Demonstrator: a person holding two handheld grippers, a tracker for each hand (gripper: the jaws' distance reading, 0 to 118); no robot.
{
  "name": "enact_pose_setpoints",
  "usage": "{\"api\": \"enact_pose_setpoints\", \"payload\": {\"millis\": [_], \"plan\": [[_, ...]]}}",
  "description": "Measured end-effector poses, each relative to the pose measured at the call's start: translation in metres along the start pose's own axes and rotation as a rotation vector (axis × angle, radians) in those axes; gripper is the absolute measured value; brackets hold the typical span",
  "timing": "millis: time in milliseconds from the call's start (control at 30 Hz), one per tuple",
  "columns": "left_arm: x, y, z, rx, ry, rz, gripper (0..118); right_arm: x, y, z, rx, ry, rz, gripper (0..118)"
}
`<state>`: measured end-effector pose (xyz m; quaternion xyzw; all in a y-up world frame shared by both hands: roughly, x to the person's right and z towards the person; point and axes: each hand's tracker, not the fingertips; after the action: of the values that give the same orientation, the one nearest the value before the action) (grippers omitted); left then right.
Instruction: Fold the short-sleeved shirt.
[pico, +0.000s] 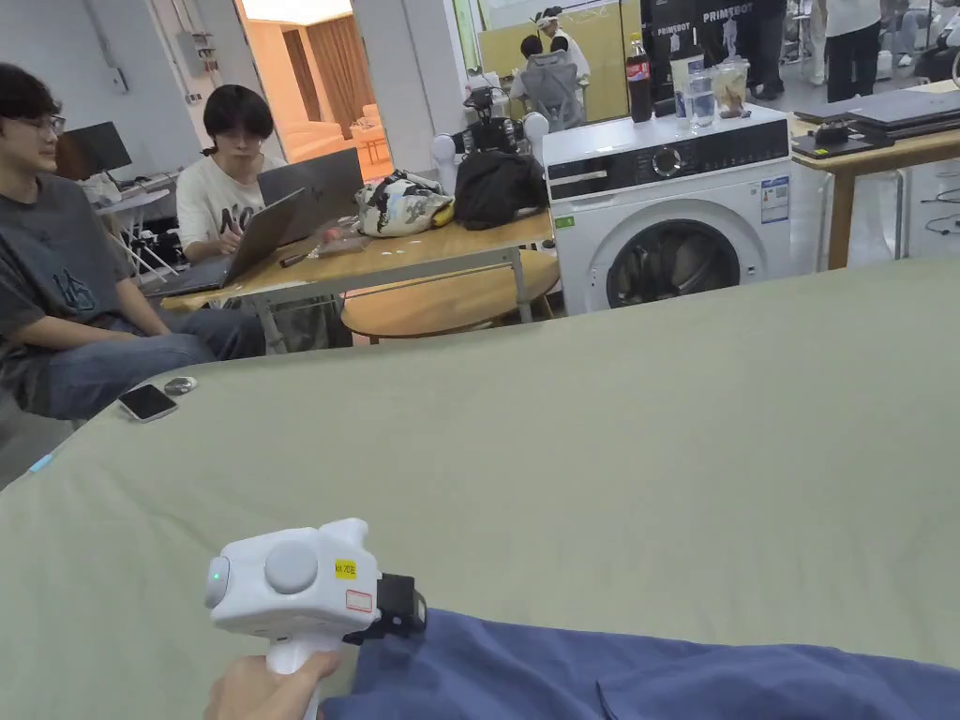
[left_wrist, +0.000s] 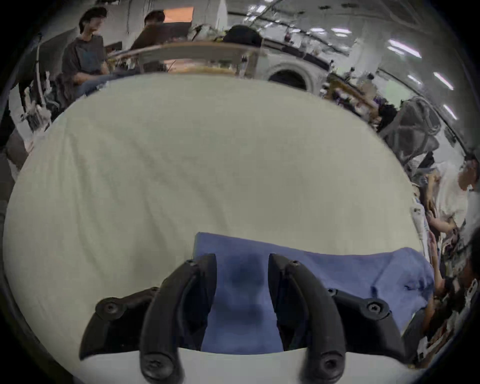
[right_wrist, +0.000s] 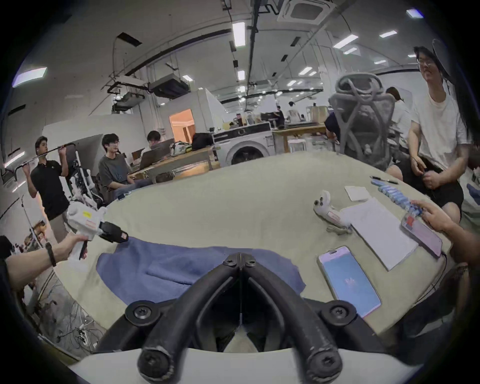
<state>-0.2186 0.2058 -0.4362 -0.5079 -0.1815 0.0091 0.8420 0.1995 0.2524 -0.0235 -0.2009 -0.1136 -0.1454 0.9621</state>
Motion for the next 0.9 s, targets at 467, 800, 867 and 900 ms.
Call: {"api": "enact_pose_setpoints", "payload": {"millis": [467, 800, 867, 900], "plan": [[0.004, 0.001, -0.026, -0.045, 0.016, -0.057, 0, 0.016, -0.037, -0.003, -0.209, -0.032, -0.271, 92], [0.012, -0.012, -0.004, -0.025, -0.007, -0.029, 0, 0.026, -0.068, -0.065, -0.267, 0.021, -0.53, 13], [0.016, -0.022, 0.018, 0.065, -0.003, -0.044, 0, 0.024, -0.065, -0.061, -0.263, 0.036, -0.529, 13], [0.015, -0.021, 0.033, 0.132, -0.014, -0.065, 0, 0.023, -0.061, -0.058, -0.254, 0.039, -0.491, 12]]}}
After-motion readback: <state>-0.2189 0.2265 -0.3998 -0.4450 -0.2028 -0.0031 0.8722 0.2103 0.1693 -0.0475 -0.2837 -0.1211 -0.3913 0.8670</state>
